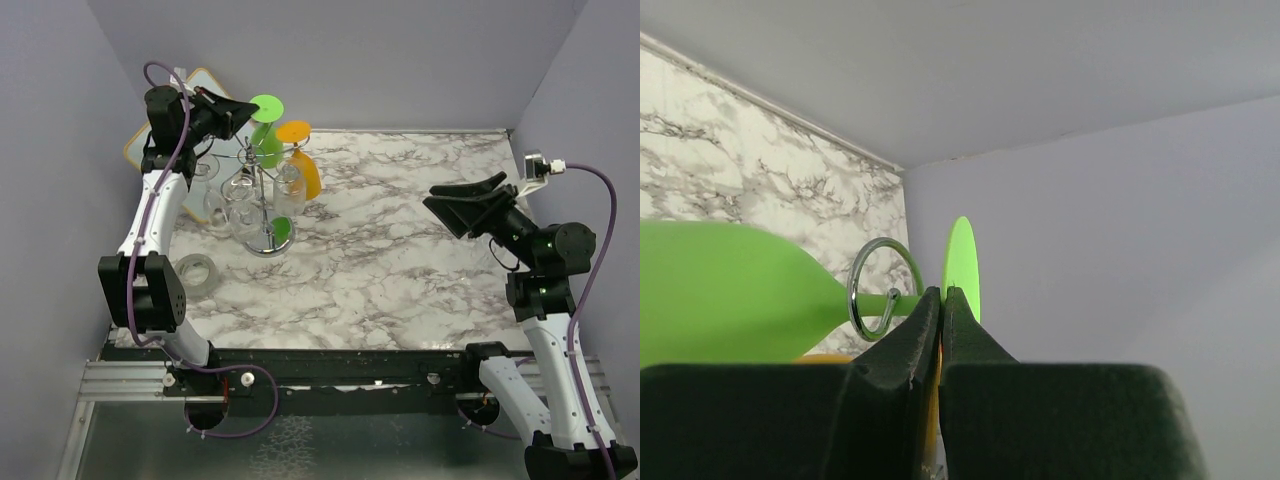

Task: Place the wine glass upside down on the wine glass rack

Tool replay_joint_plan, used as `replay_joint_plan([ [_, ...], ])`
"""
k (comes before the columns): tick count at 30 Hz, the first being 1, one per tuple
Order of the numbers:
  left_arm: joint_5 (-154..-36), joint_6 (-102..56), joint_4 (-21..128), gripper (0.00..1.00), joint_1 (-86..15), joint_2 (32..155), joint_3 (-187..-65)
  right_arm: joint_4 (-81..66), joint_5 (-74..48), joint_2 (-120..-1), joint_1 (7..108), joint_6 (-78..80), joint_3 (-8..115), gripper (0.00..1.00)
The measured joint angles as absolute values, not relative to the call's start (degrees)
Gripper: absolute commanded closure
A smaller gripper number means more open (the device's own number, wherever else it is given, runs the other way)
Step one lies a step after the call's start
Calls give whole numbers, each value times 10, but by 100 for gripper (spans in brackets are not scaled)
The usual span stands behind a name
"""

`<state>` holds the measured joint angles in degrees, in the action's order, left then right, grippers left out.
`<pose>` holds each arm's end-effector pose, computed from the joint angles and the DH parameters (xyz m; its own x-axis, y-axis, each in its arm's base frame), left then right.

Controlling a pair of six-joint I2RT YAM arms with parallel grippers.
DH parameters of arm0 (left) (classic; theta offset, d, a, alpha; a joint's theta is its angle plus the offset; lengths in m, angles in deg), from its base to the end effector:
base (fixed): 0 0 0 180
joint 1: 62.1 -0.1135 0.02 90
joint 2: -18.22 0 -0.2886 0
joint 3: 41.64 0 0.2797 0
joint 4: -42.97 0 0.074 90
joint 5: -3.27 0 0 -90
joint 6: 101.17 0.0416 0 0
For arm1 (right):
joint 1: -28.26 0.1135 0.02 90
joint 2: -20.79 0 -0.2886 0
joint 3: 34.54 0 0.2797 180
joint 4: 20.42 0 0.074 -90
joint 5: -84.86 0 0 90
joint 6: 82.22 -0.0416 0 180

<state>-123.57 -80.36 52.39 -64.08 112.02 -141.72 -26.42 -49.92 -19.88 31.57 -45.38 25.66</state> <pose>0.4249 -0.0103 0.4262 -0.5529 -0.7677 -0.3240 0.1516 0.2897 -0.9450 0.1562 0.0384 0.4397 -0.2827 0.5527 -0.7840 -0.7494 0.3830 0.5401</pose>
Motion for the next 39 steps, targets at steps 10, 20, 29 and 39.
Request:
replay_joint_plan([
  [10,-1233,-795,515,100,-632,1131,-1436,-281,-500,-197,316,-469,254,26],
  [20,-1203,-780,527,100,-632,1133,-1463,-281,-499,-196,316,-473,252,26],
  [29,-1157,-718,601,96,-631,1133,-1465,-281,-499,-197,316,-473,250,26],
  [39,-1136,-675,650,72,-631,1133,-1484,-281,-500,-199,316,-472,250,27],
])
